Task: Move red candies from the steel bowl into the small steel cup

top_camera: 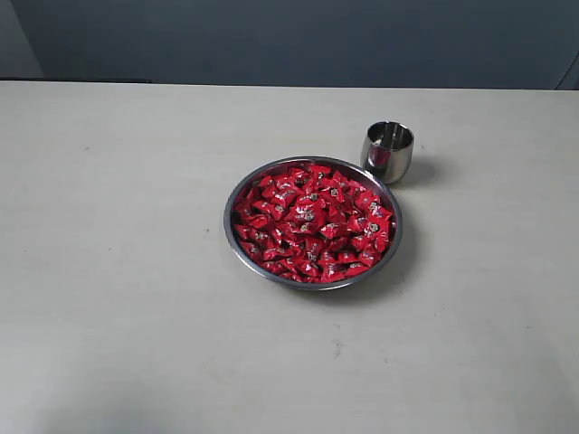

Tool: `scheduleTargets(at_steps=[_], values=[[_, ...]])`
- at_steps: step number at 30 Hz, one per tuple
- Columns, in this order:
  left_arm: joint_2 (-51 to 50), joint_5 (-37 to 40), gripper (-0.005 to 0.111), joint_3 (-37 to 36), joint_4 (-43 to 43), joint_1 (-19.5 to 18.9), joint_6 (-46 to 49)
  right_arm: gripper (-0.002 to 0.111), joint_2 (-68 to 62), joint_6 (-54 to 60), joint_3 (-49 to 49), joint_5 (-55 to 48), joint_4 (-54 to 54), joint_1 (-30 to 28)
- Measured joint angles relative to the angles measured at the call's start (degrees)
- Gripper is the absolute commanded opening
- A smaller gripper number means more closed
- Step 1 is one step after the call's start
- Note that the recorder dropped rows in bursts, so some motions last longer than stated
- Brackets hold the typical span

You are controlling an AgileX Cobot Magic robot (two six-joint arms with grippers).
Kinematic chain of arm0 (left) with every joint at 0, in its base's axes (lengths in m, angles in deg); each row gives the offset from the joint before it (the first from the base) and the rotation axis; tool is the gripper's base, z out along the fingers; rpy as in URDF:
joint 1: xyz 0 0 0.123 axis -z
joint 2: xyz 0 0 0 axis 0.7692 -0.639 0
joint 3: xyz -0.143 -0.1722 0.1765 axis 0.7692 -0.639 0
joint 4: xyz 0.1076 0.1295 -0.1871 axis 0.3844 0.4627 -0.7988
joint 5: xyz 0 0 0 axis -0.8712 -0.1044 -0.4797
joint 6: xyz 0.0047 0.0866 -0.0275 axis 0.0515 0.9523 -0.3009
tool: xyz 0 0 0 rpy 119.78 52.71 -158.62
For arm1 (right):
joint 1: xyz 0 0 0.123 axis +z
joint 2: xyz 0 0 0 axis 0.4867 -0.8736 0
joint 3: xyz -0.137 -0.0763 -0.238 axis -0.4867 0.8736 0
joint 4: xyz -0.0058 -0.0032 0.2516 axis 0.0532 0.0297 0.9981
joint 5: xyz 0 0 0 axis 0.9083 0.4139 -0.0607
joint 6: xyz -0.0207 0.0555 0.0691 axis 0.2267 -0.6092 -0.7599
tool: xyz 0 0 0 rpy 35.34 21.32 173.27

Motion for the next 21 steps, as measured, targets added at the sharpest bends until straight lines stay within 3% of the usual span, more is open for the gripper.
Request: scheduleTargets(at_steps=[11,21], values=[[0.0,0.0,0.0,0.0,0.0,0.0,0.0,-0.001,0.0,0.0,0.0,0.96,1.17,0.0],[0.0,0.0,0.0,0.0,0.0,0.0,0.0,-0.001,0.0,0.0,0.13,16.39,29.05,0.0]])
